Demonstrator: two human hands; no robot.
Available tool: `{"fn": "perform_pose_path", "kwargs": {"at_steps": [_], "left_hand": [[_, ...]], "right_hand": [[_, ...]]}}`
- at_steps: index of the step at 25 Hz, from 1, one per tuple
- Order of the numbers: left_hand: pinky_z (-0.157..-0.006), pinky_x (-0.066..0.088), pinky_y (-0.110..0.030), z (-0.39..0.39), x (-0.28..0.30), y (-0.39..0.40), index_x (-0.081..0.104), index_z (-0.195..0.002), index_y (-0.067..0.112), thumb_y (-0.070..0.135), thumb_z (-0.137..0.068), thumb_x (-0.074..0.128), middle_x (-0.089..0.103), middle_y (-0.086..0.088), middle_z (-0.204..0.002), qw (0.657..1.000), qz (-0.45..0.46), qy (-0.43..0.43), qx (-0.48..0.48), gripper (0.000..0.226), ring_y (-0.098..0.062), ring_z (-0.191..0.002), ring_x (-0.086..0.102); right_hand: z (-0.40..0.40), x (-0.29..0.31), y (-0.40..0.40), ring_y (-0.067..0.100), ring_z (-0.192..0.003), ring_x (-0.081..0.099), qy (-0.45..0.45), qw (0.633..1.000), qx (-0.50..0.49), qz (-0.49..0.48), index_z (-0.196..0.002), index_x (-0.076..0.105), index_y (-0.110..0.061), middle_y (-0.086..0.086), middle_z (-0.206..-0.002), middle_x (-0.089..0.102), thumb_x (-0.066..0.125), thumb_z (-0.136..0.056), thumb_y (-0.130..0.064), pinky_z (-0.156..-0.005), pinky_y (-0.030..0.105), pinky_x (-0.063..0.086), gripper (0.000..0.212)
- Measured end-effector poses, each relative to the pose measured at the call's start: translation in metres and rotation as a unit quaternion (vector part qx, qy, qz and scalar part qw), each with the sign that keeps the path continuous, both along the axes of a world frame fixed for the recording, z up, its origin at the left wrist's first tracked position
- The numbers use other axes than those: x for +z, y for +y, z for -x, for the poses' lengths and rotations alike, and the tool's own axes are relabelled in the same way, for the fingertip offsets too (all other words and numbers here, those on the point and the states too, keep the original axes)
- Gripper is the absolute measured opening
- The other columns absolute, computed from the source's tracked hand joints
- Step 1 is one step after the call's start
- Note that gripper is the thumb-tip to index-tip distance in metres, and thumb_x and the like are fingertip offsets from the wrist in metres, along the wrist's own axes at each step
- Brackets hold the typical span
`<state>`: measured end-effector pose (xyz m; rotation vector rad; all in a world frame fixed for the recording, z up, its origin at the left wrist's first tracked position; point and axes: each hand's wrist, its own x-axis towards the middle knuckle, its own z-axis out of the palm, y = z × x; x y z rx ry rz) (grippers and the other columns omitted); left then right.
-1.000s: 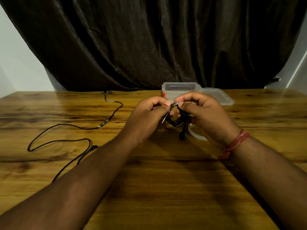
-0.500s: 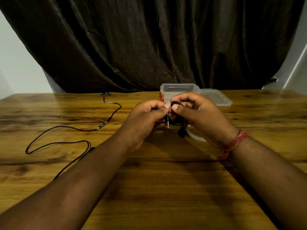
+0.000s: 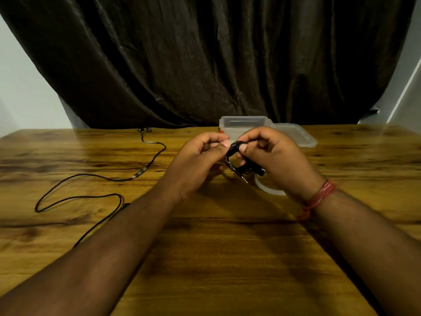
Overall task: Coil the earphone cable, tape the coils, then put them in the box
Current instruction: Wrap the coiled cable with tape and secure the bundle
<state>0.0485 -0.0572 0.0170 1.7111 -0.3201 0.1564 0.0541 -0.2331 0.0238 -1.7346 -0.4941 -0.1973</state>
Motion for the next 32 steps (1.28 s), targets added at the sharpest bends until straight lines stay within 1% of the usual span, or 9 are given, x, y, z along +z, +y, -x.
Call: {"fn": "perform_pose_path", "kwargs": {"at_steps": [4, 6, 8, 11, 15, 18, 20, 23, 32], "left_hand": [[-0.070, 0.056, -0.021, -0.0004, -0.0018, -0.0027, 0.065, -0.101, 0.019, 0.015, -0.092, 0.064, 0.072, -0.002, -0.088, 0.999, -0.038, -0.031, -0.022, 0.010, -0.008, -0.079, 0.069], [-0.074, 0.057, -0.027, -0.0025, -0.0036, -0.0021, 0.065, -0.094, 0.017, 0.013, -0.091, 0.065, 0.072, -0.006, -0.086, 0.999, -0.018, -0.029, -0.019, 0.006, -0.012, -0.079, 0.069], [-0.079, 0.056, -0.031, -0.0033, -0.0041, -0.0015, 0.065, -0.089, 0.017, 0.012, -0.091, 0.064, 0.071, -0.005, -0.082, 0.999, 0.033, -0.015, -0.015, 0.006, -0.015, -0.080, 0.067], [-0.070, 0.054, -0.024, -0.0015, -0.0024, -0.0017, 0.062, -0.087, 0.018, 0.013, -0.093, 0.061, 0.069, -0.001, -0.080, 0.996, 0.086, 0.009, -0.015, 0.008, -0.012, -0.080, 0.066], [-0.070, 0.052, -0.028, -0.0010, -0.0026, -0.0009, 0.063, -0.088, 0.020, 0.016, -0.094, 0.059, 0.074, -0.010, -0.091, 0.996, 0.082, 0.036, -0.028, 0.008, -0.022, -0.090, 0.071], [-0.071, 0.051, -0.031, -0.0017, -0.0015, 0.0002, 0.064, -0.093, 0.023, 0.021, -0.094, 0.057, 0.072, -0.013, -0.102, 0.996, 0.080, 0.043, -0.021, 0.007, -0.029, -0.100, 0.070], [-0.065, 0.050, -0.026, -0.0008, 0.0001, 0.0001, 0.064, -0.095, 0.024, 0.023, -0.096, 0.055, 0.071, -0.011, -0.096, 0.996, 0.070, 0.047, -0.028, 0.008, -0.025, -0.093, 0.070], [-0.062, 0.052, -0.022, 0.0030, 0.0015, -0.0022, 0.061, -0.100, 0.013, 0.017, -0.098, 0.054, 0.068, -0.010, -0.083, 0.994, 0.063, 0.063, -0.067, 0.009, -0.016, -0.077, 0.068], [-0.070, 0.052, -0.026, 0.0022, -0.0005, -0.0021, 0.059, -0.095, 0.007, 0.014, -0.094, 0.059, 0.070, -0.009, -0.081, 0.991, 0.060, 0.088, -0.079, 0.008, -0.016, -0.077, 0.067]], "right_hand": [[0.0006, -0.0035, 0.0034, 0.042, -0.074, 0.062, -0.025, 0.997, -0.006, 0.079, -0.098, 0.066, -0.011, 0.018, -0.082, 0.067, 0.066, -0.089, -0.010, -0.072, 0.055, 0.054, 0.009], [-0.0017, -0.0041, 0.0033, 0.034, -0.066, 0.056, -0.013, 0.998, -0.014, 0.066, -0.096, 0.061, -0.011, 0.015, -0.077, 0.064, 0.067, -0.088, -0.007, -0.064, 0.044, 0.052, 0.011], [-0.0039, -0.0034, 0.0024, 0.022, -0.068, 0.058, 0.010, 1.000, -0.011, 0.023, -0.096, 0.057, -0.011, 0.009, -0.074, 0.060, 0.067, -0.086, -0.002, -0.067, 0.034, 0.051, 0.016], [-0.0070, -0.0037, -0.0007, 0.029, -0.081, 0.062, 0.044, 0.997, -0.005, -0.060, -0.093, 0.058, -0.010, 0.008, -0.075, 0.059, 0.065, -0.086, 0.003, -0.082, 0.043, 0.054, 0.016], [-0.0049, -0.0027, 0.0001, 0.025, -0.077, 0.065, 0.053, 0.995, 0.004, -0.081, -0.092, 0.061, -0.009, 0.013, -0.081, 0.059, 0.061, -0.088, 0.003, -0.075, 0.034, 0.058, 0.013], [-0.0038, -0.0029, 0.0005, 0.038, -0.085, 0.068, 0.052, 0.997, 0.005, -0.053, -0.096, 0.061, -0.003, 0.029, -0.092, 0.060, 0.059, -0.090, 0.004, -0.082, 0.039, 0.060, 0.010], [-0.0034, -0.0034, 0.0009, 0.040, -0.088, 0.069, 0.047, 0.998, 0.017, -0.043, -0.098, 0.060, 0.001, 0.034, -0.095, 0.064, 0.058, -0.090, 0.005, -0.086, 0.043, 0.058, 0.009], [-0.0028, -0.0045, 0.0016, 0.029, -0.080, 0.070, 0.045, 0.998, 0.038, -0.032, -0.099, 0.060, 0.004, 0.023, -0.086, 0.070, 0.057, -0.090, 0.006, -0.082, 0.039, 0.058, 0.010], [-0.0025, -0.0055, 0.0025, 0.025, -0.077, 0.069, 0.046, 0.998, 0.041, -0.021, -0.098, 0.064, 0.005, 0.026, -0.089, 0.070, 0.061, -0.087, 0.008, -0.075, 0.029, 0.060, 0.011]]}}
